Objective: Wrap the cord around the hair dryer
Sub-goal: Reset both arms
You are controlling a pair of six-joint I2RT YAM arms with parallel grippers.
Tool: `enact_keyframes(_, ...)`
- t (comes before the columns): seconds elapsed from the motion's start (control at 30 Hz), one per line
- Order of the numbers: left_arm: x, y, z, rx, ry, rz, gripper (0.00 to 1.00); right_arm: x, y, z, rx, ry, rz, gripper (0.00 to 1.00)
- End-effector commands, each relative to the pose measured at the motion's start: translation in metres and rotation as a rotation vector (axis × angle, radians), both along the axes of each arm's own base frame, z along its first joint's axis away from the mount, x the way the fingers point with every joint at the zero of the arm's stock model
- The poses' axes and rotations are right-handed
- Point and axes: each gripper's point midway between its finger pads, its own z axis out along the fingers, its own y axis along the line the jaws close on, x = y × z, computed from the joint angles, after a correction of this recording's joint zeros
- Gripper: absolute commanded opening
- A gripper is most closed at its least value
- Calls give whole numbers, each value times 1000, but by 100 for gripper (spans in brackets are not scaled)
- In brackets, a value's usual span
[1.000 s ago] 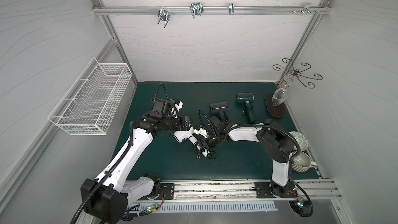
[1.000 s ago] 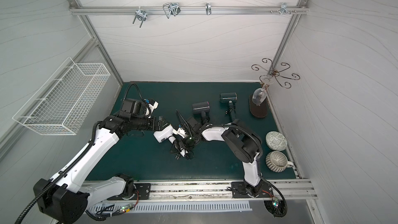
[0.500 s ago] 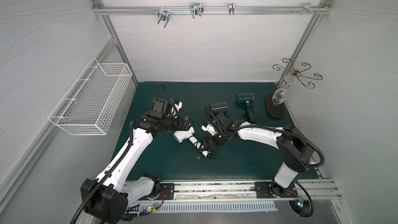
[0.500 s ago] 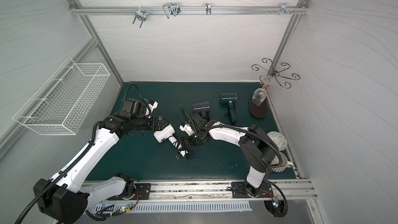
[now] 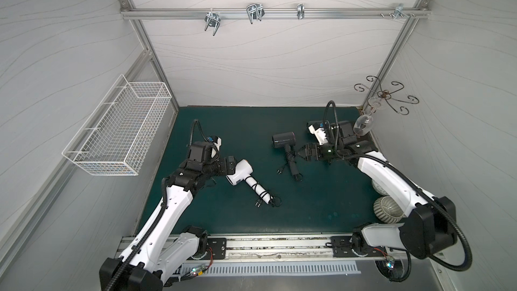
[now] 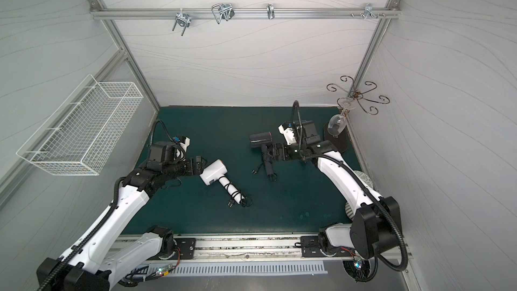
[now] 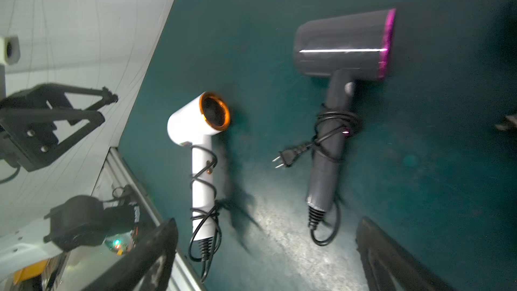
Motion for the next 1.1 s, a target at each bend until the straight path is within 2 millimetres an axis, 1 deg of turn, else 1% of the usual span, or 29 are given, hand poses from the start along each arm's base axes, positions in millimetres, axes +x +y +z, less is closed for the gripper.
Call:
enact_keyframes(0.0, 21, 28, 16, 50, -147, 119, 98, 4, -26, -8, -65, -61, -27, 99)
enact_keyframes(0.1, 24, 42, 8, 84, -185, 160, 98, 20, -55, -18, -151, -110, -125, 99)
enact_keyframes(0.2, 28, 58, 2, 114, -226, 223, 98, 32, -77, -30, -226, -148, -201, 99)
enact_keyframes(0.27, 29, 65, -2, 131, -261, 250, 98, 39, -93, -33, -260, -190, -263, 99)
enact_keyframes(0.37, 34, 70, -4, 145, -333, 260, 98, 47, -112, -37, -287, -252, -348, 99)
enact_keyframes(0.47, 37, 77, -9, 164, -364, 280, 98, 52, -123, -45, -335, -295, -372, 99)
enact_keyframes(0.57, 44, 81, -18, 172, -363, 291, 98, 59, -131, -52, -344, -317, -390, 99)
enact_keyframes(0.7, 57, 81, -24, 198, -407, 273, 98, 70, -138, -60, -346, -371, -409, 99)
enact_keyframes(0.83, 67, 86, -33, 237, -422, 279, 98, 86, -135, -68, -332, -422, -407, 99)
enact_keyframes(0.87, 71, 87, -30, 238, -452, 280, 98, 89, -135, -73, -330, -428, -408, 99)
enact_keyframes(0.9, 72, 88, -31, 244, -464, 283, 98, 92, -135, -78, -330, -430, -405, 99)
enact_keyframes(1.0, 77, 89, -35, 252, -480, 277, 98, 96, -133, -90, -323, -443, -399, 99)
enact_keyframes(1.07, 82, 89, -38, 255, -491, 272, 98, 98, -132, -92, -309, -464, -399, 99)
